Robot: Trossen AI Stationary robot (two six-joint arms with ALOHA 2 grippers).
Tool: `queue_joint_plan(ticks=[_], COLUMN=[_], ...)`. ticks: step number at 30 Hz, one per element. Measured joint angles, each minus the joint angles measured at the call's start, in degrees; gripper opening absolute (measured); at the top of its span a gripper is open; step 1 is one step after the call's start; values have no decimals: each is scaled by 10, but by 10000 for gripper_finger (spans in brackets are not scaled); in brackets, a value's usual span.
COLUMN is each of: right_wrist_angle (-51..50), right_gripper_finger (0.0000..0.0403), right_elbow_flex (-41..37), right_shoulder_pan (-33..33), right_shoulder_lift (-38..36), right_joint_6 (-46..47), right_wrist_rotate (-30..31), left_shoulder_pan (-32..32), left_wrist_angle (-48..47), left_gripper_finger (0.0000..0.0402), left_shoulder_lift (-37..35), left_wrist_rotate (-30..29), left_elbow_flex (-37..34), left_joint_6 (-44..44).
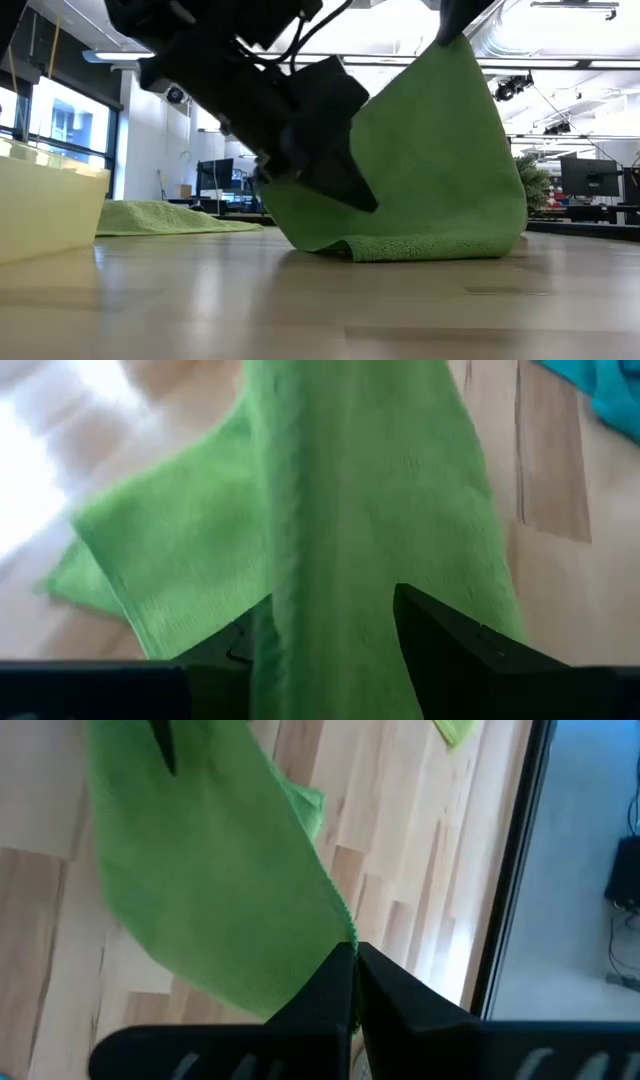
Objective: Roll microfiber towels into tight, uniform cylinder then place into a basket
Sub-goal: Fold the green microfiber towel
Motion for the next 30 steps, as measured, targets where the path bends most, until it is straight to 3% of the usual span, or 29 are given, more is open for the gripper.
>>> queue_joint_plan(ticks=[13, 20, 25, 30], right_wrist_angle=[-1, -1, -1, 0], right_gripper_finger=[0, 0, 0, 0], right_elbow_flex=[0, 0, 0, -1], right_shoulder_pan=[-18, -20, -20, -20], right_shoulder_lift=[0, 0, 0, 0], right_joint_6=[18, 25, 36, 43], right_wrist_rotate=[-1, -6, -6, -7], left_shoulder_pan=[-19, -7, -7, -3], left_wrist_angle=[-50, -147, -212, -247], left_gripper_finger=[156, 156, 156, 125], left_shoulder_lift=[-1, -48, -85, -93], left_wrist_rotate=[0, -15, -61, -69], left_elbow_flex=[0, 0, 0, 0], left_joint_6=[-92, -93, -87, -77])
